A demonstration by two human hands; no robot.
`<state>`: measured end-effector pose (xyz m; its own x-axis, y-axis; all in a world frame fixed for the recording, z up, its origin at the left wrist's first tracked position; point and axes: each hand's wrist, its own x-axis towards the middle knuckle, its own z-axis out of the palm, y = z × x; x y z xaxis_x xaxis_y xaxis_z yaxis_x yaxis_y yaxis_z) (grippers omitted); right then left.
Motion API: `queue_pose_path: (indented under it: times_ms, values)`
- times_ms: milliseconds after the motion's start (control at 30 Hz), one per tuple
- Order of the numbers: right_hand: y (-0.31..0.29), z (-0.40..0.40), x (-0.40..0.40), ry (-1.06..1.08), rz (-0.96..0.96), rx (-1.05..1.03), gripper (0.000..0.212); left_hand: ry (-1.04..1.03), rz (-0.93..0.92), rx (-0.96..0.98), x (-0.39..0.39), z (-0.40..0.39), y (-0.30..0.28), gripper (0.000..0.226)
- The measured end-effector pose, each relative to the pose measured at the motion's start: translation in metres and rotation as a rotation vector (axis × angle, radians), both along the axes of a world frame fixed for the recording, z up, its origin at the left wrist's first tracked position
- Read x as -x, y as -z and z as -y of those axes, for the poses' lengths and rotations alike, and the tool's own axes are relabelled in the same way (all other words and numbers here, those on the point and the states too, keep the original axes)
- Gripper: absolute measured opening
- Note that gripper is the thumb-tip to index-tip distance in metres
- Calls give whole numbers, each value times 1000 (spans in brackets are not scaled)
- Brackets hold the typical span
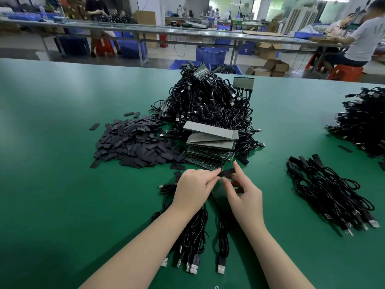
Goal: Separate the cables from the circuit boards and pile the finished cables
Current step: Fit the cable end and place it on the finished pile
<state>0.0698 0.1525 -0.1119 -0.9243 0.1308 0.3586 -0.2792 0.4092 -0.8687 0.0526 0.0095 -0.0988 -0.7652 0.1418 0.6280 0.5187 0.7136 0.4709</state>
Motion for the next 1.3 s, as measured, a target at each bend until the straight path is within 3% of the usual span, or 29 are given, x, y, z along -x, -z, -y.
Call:
queue_pose_path:
  times_ms: [367,600,867,900,1000,1100,1300]
  values:
    - [5,-7,4,3,79,185,52,18,-13,1,1,-1,0,26]
    - [6,-7,5,-17,98,115,47,44,-19,58,1,1,2,28]
    - [4,-5,3,-6,118,90,53,36,-32,-1,0,-1,1,26]
    - [4,-5,4,-3,143,88,47,29,-30,-3,0,-1,1,26]
    - [1,-3,5,-9,197,97,1,28,-36,12,0,-1,2,27]
    - [1,-5,5,-26,180,156,16,37,-64,46,0,-1,2,30]
    - [-1,-9,5,13,176,295,18,2,-7,24,0,-2,3,42]
